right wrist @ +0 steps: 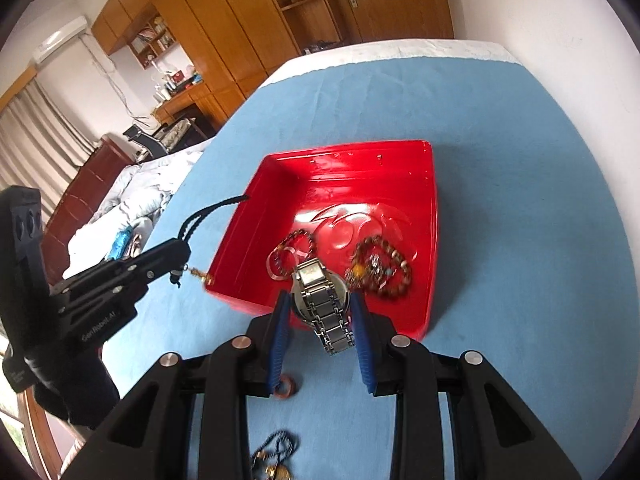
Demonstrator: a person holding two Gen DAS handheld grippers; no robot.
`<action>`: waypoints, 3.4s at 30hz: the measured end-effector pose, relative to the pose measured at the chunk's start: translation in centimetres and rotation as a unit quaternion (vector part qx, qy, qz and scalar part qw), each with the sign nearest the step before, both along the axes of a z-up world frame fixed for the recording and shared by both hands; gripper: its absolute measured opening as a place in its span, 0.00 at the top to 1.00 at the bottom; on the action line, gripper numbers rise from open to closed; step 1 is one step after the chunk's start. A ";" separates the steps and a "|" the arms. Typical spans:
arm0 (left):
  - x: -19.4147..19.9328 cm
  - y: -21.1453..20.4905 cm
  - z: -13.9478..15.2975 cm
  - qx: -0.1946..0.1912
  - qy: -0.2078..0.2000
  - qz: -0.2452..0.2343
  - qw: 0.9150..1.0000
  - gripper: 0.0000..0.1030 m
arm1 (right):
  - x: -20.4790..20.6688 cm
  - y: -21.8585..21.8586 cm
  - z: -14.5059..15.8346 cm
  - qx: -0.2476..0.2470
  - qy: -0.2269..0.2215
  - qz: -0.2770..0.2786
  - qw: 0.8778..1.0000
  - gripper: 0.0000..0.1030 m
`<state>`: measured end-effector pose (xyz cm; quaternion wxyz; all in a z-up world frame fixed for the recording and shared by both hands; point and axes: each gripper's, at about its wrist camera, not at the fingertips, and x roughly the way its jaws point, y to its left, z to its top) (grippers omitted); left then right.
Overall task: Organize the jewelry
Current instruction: 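Carry the cord necklace and the watch toward the red tin, then lower cord necklace and watch into the tin and open both grippers, then move both grippers to the black bead necklace with gold pendant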
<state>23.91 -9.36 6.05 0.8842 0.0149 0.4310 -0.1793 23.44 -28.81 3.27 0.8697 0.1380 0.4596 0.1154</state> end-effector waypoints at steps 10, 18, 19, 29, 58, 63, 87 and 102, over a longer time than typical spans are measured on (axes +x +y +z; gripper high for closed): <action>7.0 -2.5 -5.6 0.027 0.063 0.007 0.998 0.95 | 7.2 0.0 -4.6 -0.013 0.040 -0.017 0.999 0.71; 10.1 -3.6 -9.2 0.046 0.092 0.016 0.995 0.95 | 10.6 0.1 -7.3 -0.031 0.052 -0.027 0.998 0.70; 10.3 -3.5 -9.5 0.047 0.095 0.017 0.994 0.95 | 10.9 0.2 -7.6 -0.033 0.054 -0.028 0.998 0.70; 10.9 -3.8 -11.1 0.066 0.112 0.026 0.991 0.85 | 11.4 0.2 -7.8 -0.060 0.043 -0.034 0.997 0.63; -10.5 5.7 -7.1 0.089 0.046 0.025 0.995 0.13 | -11.1 2.0 -5.8 -0.018 0.037 0.040 0.998 0.63; -12.9 5.6 -8.9 0.085 0.075 0.017 0.993 0.13 | -13.3 2.7 -7.8 -0.012 0.060 0.056 0.997 0.63; -16.4 3.0 -14.1 0.118 0.127 -0.013 0.985 0.13 | -15.7 5.3 -11.3 -0.042 0.086 0.122 0.988 0.69; -14.4 5.1 -14.1 0.147 0.124 0.025 0.981 0.65 | -15.0 6.4 -11.7 -0.032 0.090 0.147 0.985 0.69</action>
